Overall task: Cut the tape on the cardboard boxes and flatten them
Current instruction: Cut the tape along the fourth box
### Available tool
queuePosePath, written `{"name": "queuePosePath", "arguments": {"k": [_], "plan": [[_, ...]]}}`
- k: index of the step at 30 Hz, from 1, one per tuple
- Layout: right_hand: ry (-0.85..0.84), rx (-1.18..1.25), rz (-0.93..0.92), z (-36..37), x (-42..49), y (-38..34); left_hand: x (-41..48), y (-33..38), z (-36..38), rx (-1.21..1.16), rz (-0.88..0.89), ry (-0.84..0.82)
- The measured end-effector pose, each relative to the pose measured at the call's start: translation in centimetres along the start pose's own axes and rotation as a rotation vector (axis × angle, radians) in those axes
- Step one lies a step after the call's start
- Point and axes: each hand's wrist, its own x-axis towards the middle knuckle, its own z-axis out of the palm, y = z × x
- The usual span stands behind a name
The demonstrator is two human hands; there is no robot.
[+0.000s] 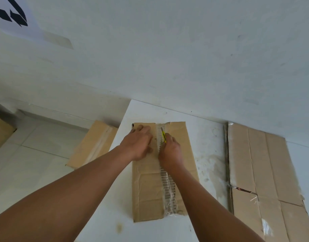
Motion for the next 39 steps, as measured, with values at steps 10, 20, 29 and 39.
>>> {"name": "queuePosePath", "arguments": {"k": [10, 20, 29, 39], "plan": [[0.012, -0.162, 0.038, 1.4, 0.2, -0.7, 0.9, 0.1, 0.4, 0.032, -0.020, -0.127], [-0.129, -0.291, 0.025, 0.3, 0.1, -1.5, 0.9, -0.2, 0.2, 0.020, -0.010, -0.143], [-0.153, -0.343, 0.066, 0.1, -0.2, -2.1, 0.5, -0.3, 0.3, -0.004, -0.020, -0.135], [-0.227, -0.370, 0.045, -0.5, -3.6, 0.2, 0.1, -0.1, 1.0, -0.008, -0.026, -0.079]]}}
